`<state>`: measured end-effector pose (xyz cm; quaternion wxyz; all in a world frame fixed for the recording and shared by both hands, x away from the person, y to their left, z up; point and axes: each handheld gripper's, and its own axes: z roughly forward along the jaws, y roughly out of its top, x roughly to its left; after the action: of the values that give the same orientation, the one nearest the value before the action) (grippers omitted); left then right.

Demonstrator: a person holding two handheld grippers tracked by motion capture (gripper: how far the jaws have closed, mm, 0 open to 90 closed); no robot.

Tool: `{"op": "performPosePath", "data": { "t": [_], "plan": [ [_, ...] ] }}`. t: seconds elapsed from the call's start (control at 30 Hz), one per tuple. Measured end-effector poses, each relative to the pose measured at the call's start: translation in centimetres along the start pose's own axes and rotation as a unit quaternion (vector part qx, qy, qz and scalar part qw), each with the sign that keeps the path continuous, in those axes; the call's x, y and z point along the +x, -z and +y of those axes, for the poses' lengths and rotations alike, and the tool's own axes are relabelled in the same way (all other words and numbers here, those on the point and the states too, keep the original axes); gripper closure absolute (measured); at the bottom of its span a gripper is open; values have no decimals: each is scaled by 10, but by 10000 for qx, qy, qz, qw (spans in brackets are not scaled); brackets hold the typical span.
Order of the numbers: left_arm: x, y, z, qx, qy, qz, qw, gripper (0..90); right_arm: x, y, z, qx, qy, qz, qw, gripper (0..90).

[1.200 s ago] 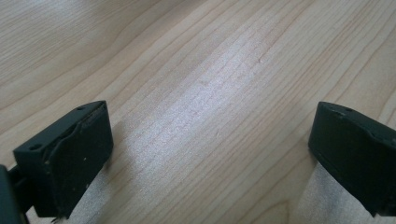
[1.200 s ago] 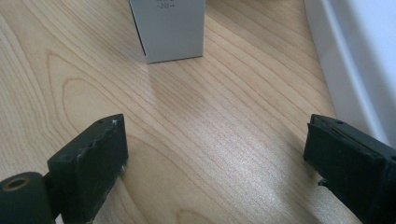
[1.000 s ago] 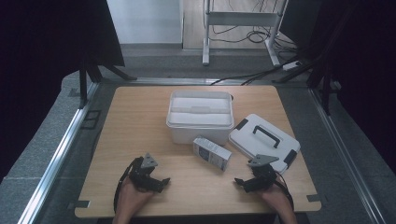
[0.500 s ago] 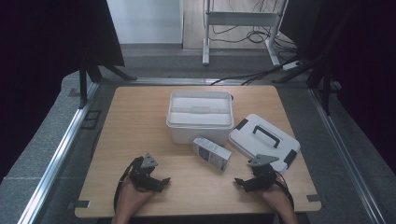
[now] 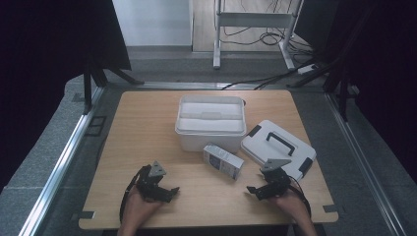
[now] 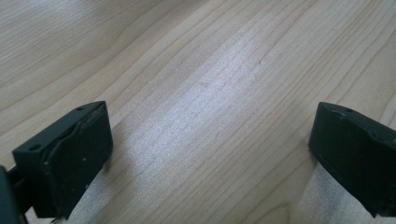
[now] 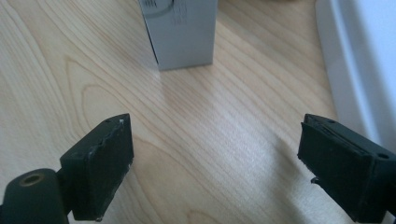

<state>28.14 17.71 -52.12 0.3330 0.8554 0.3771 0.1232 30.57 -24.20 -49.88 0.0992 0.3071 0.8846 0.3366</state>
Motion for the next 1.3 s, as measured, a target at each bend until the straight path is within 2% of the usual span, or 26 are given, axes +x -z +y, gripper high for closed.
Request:
{"op": "performPosePath", "data": {
  "t": [0.1, 0.4, 0.6, 0.73, 0.83, 0.87, 0.93, 1.07, 1.13, 1.17, 1.3],
  "plan": [
    [0, 0, 0, 0, 1, 0, 10000, 0, 0, 3, 6, 62, 38, 4, 10000, 109],
    [0, 0, 0, 1, 0, 0, 10000, 0, 2, 4, 39, 559, 163, 127, 9982, 126],
    [0, 0, 0, 7, -10, -3, 10000, 0, 6, 1, 67, 871, 357, 205, 9954, 122],
    [0, 0, 0, 5, -14, -1, 10000, 0, 9, -5, 87, 1121, 502, 199, 9922, 127],
    [0, 0, 0, 2, -14, -2, 10000, 0, 12, -11, 104, 1298, 649, 186, 9892, 135],
    [0, 0, 0, -4, -8, 1, 10000, 0, 14, -16, 114, 1420, 735, 201, 9869, 154],
    [0, 0, 0, -8, -2, 3, 10000, 0, 15, -18, 120, 1476, 793, 197, 9857, 164],
    [0, 0, 0, -8, -1, 3, 10000, 0, 18, -30, 138, 1803, 991, 199, 9784, 230],
    [0, 0, 0, -8, 5, 2, 10000, 0, 20, -40, 146, 2036, 1079, 192, 9729, 279],
    [0, 0, 0, -4, 0, 1, 10000, 0, 20, -40, 146, 2036, 1079, 192, 9729, 279],
    [0, 0, 0, 1, -12, 1, 10000, 0, 21, -53, 154, 2312, 1172, 168, 9657, 333]
  ]
}}
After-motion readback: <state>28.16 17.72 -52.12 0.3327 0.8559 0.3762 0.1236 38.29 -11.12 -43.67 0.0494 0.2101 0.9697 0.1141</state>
